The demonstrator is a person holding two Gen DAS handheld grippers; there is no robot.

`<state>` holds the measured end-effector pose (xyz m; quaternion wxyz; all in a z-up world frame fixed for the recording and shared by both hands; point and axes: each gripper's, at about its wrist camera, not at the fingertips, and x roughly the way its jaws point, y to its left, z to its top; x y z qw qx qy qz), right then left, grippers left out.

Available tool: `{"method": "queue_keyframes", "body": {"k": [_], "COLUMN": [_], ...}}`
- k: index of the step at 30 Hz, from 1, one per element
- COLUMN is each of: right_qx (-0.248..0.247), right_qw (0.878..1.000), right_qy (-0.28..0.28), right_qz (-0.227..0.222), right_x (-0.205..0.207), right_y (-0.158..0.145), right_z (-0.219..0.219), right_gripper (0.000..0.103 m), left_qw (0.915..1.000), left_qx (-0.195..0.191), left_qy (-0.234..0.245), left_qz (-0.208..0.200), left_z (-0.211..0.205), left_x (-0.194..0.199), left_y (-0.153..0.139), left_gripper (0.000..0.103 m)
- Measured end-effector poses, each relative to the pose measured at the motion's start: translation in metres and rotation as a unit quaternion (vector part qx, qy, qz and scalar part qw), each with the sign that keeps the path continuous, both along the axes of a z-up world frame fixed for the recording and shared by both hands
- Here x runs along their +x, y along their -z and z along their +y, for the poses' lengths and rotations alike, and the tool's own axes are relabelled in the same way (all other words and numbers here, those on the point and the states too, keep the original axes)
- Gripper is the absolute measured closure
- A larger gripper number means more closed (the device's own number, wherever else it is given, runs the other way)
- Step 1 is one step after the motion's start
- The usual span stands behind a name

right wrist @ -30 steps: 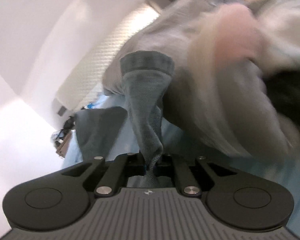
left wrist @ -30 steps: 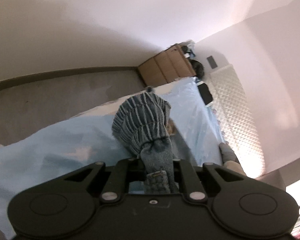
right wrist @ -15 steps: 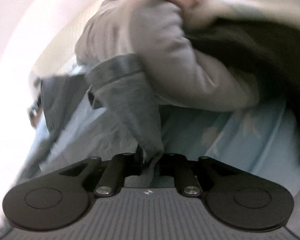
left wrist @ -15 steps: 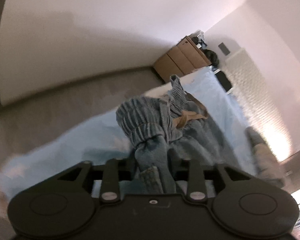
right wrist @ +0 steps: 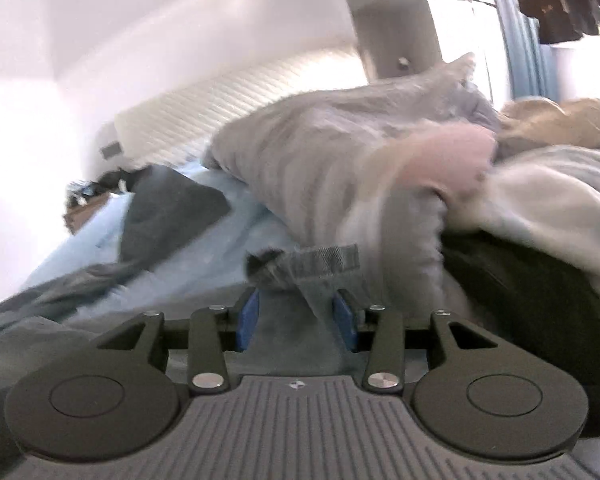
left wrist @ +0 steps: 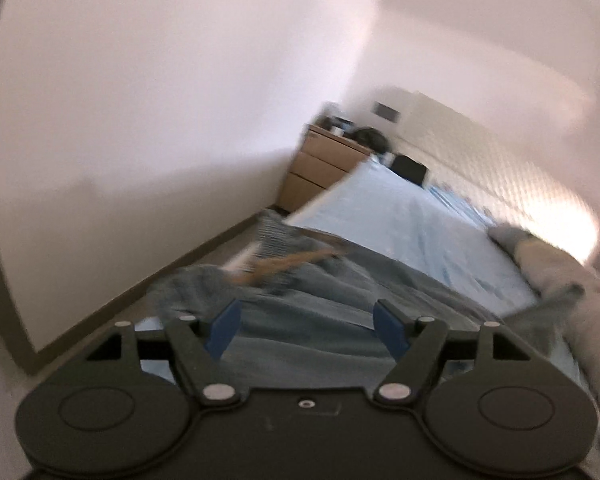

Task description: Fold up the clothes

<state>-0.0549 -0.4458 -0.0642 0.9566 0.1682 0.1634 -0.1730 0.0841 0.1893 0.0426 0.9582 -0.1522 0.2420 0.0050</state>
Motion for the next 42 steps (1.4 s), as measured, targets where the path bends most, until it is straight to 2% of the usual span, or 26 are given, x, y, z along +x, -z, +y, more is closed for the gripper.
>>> {"method": "queue_keyframes", "body": {"k": [7,10,13,17,20,21,23,27,29,35,38,40,41,42], "right_qx": [-0.006,-0.003,0.001,0.003,0.006,0.002,-0.003,0.025,0.029,0.045,0.066,0.065,0.058,0.048], "right_qw": [0.998,0.996,0.993,0.988,0.986,0.986,0.987,0.986,0.987,0.993,0.99,0.989,0.989,0.988], "right_qy": [-0.06,-0.085,-0.11,-0.149,-0.168,-0.165,-0.158,-0.164,-0.159,-0.089,-0.086,-0.082,-0.079,-0.078], "right_qz": [-0.035,-0.04,-0.041,-0.034,-0.025,-0.021,-0.014,0.006,0.017,0.069,0.095,0.106,0.113,0.121], "right_x": [0.029,0.052,0.082,0.137,0.187,0.204,0.237,0.314,0.349,0.439,0.472,0.486,0.492,0.495], "right_y": [-0.022,-0.028,-0.033,-0.04,-0.044,-0.045,-0.045,-0.043,-0.04,-0.016,-0.003,0.001,0.003,0.004], "right_z": [0.014,0.023,0.034,0.049,0.059,0.062,0.068,0.07,0.073,0.077,0.082,0.089,0.095,0.1], "right_gripper": [0.059,0.059,0.058,0.052,0.041,0.032,0.023,0.022,0.022,0.022,0.023,0.031,0.049,0.071], "left_qw": [0.9938,0.9899,0.9831,0.974,0.9679,0.9667,0.9656,0.9679,0.9662,0.9658,0.9664,0.9665,0.967,0.9675], "left_qx": [0.057,0.061,0.093,0.13,0.157,0.164,0.172,0.159,0.166,0.156,0.143,0.134,0.129,0.124], "left_qy": [0.095,0.128,0.157,0.185,0.195,0.194,0.193,0.19,0.193,0.205,0.211,0.216,0.217,0.217], "left_qz": [-0.012,-0.007,0.002,0.014,0.025,0.028,0.033,0.041,0.043,0.034,0.034,0.035,0.035,0.036], "left_z": [-0.112,-0.15,-0.183,-0.212,-0.223,-0.224,-0.224,-0.215,-0.213,-0.208,-0.203,-0.199,-0.197,-0.195], "left_x": [0.041,0.071,0.103,0.134,0.149,0.154,0.163,0.176,0.179,0.187,0.193,0.196,0.197,0.198], "left_y": [-0.001,0.014,0.032,0.054,0.076,0.083,0.094,0.117,0.126,0.133,0.136,0.137,0.137,0.137], "left_gripper": [0.032,0.032,0.033,0.033,0.033,0.033,0.033,0.033,0.033,0.032,0.032,0.032,0.032,0.032]}}
